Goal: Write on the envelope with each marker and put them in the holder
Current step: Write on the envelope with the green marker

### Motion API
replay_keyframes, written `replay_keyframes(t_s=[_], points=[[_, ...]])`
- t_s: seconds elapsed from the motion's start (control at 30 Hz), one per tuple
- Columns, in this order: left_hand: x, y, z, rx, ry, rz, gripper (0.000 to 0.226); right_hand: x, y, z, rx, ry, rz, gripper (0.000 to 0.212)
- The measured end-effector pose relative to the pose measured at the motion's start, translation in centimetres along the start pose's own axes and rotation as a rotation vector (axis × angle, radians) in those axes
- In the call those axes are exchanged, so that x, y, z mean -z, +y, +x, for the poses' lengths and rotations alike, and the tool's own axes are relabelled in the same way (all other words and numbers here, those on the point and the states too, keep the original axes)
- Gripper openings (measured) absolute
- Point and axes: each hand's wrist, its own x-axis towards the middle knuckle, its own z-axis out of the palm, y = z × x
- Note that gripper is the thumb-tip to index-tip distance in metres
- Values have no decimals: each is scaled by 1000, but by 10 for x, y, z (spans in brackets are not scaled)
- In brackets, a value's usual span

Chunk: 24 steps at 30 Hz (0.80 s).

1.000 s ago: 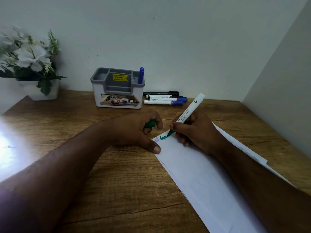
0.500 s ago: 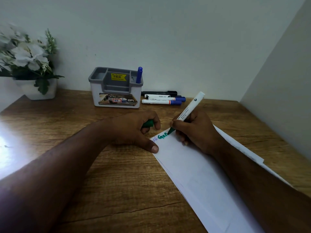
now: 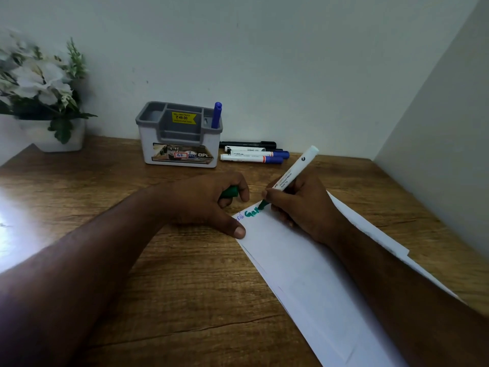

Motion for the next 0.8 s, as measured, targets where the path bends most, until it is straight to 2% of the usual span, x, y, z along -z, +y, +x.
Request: replay_keyframes(t_s=[0.1,0.2,0.3,0.43,0.67,0.73,0.8], points=[[0,0,0,-2,8,19,54,-3,-2,-5,81,-118,-67,4],[0,-1,1,5,-9,19,54,-3,-1,-3,76,-11,-94,8],[0,-2,2,6,-13,17,55,-1,0,0,-26,107,-32,8],[0,-3,2,-1,-14,-3,55,-1,1,0,-38,115,69,18],[0,-3,3,-1,-20,-5,55,-3,3,2,-34,13,0,15],[0,-2,2,-1,-17,-15,57,-2,2,3,-41,43,46,15],[1,0,0,4,-18,-32,63,2,1,5,-38,133,201,17]])
